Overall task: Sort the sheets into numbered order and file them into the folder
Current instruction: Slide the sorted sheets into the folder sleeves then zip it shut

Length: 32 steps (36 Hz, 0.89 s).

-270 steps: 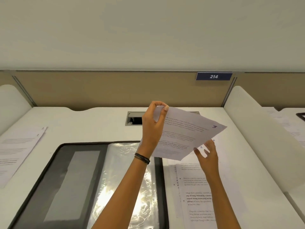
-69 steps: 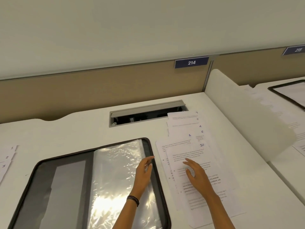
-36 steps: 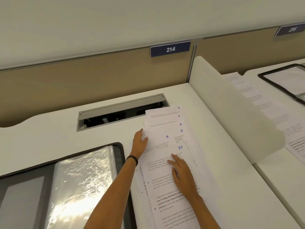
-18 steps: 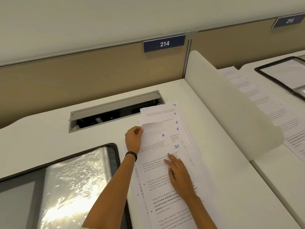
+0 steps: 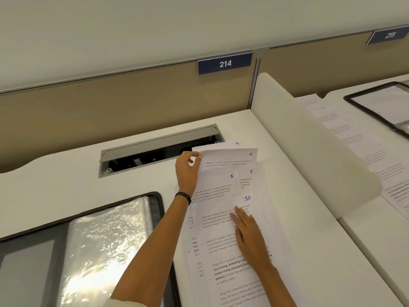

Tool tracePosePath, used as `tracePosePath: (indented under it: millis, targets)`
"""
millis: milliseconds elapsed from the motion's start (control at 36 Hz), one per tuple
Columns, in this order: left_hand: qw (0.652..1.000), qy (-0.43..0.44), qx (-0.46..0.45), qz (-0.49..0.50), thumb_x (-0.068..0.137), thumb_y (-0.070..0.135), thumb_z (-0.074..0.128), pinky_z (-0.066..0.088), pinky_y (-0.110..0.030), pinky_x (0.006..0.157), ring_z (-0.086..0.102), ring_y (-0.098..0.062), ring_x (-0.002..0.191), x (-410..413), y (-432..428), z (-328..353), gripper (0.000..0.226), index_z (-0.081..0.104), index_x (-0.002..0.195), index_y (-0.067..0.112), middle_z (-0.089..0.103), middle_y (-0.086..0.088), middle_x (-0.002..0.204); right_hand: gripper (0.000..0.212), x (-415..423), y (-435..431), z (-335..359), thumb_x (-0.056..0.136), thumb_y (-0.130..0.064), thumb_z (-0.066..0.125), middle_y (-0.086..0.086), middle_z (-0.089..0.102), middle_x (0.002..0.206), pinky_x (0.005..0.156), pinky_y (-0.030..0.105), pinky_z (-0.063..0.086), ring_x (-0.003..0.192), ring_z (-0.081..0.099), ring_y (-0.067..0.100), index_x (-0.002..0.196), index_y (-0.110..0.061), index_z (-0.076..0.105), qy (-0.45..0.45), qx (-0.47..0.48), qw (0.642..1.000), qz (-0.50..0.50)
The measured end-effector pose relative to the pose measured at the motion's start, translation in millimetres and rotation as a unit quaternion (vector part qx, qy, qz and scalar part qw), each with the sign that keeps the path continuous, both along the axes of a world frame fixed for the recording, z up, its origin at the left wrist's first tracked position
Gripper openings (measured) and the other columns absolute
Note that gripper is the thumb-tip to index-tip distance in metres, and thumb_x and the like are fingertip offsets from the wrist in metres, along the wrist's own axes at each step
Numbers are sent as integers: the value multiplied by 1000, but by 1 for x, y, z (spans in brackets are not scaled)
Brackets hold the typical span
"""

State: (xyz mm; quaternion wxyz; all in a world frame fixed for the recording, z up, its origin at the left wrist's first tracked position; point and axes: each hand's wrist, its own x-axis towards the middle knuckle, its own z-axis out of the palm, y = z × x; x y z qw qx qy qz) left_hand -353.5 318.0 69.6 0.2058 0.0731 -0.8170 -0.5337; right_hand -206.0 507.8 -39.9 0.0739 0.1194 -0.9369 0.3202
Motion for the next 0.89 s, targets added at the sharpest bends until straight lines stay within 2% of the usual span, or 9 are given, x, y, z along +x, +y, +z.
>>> tracePosePath:
  millis: [83, 194, 278, 444, 583, 667, 750, 833, 889]
  targets:
    - [999, 19, 35, -3, 90, 12, 63, 44, -20, 70, 53, -10, 80, -2, 4, 13, 5, 64, 90, 17, 60, 3, 92, 45, 1, 2, 2, 96, -22, 31, 1, 38, 147, 117, 23, 8, 138, 27, 7, 138, -15, 45, 3, -1, 1000, -1]
    - [997, 51, 60, -11, 91, 13, 63, 48, -22, 73, 58, -19, 87, -3, 7, 32, 4, 65, 91, 17, 63, 0, 91, 45, 3, 4, 3, 96, -22, 31, 0, 37, 147, 116, 26, 10, 137, 28, 8, 138, -15, 46, 4, 3, 1000, 1]
    - [993, 80, 89, -19, 91, 14, 63, 50, -22, 75, 59, -14, 85, -1, 10, 49, 5, 67, 93, 12, 65, -3, 91, 45, 5, 6, 4, 96, -21, 31, 1, 39, 147, 117, 24, 10, 137, 29, 8, 138, -15, 46, 0, 6, 1000, 4]
    - [987, 116, 107, -32, 92, 14, 61, 48, -17, 74, 58, -1, 82, 9, 15, 77, 6, 66, 95, 12, 63, 6, 92, 47, 6, 9, 6, 95, -21, 28, 2, 37, 147, 117, 25, 9, 137, 27, 8, 137, -13, 48, -12, 20, 1000, 11]
    - [980, 148, 131, -31, 92, 14, 61, 50, -18, 76, 59, -9, 86, 21, 14, 103, 6, 65, 96, 11, 65, -5, 96, 49, 6, 8, 9, 94, -23, 26, 5, 39, 146, 116, 20, 3, 136, 26, 7, 135, -11, 50, -34, 33, 999, 13]
    - [975, 168, 143, -31, 92, 16, 61, 52, -24, 78, 61, -14, 88, 30, 11, 119, 8, 65, 96, 11, 66, -2, 94, 46, 5, 7, 11, 94, -20, 29, 9, 43, 143, 116, 19, 1, 134, 28, 9, 133, -8, 51, -42, 32, 999, 13]
    - [970, 187, 154, -26, 93, 17, 60, 53, -31, 79, 62, -16, 87, 40, 6, 135, 8, 64, 95, 11, 66, 3, 90, 42, 4, 6, 13, 96, -3, 41, 4, 33, 147, 118, 28, 5, 140, 28, 16, 136, -9, 47, -52, 42, 998, 10]
    - [964, 210, 160, -25, 94, 15, 59, 53, -26, 75, 62, -8, 83, 50, -2, 148, 7, 62, 90, 20, 65, 12, 86, 43, 6, 0, 24, 98, -3, 41, 5, 27, 152, 116, 29, 2, 143, 23, 17, 139, -13, 45, -88, 48, 995, 3]
    - [962, 220, 162, -26, 94, 16, 58, 52, -24, 73, 62, -6, 81, 57, -7, 155, 11, 60, 89, 25, 65, 18, 83, 42, 7, -4, 35, 98, -5, 40, 5, 28, 153, 115, 28, 7, 143, 24, 17, 139, -14, 45, -106, 34, 994, -5]
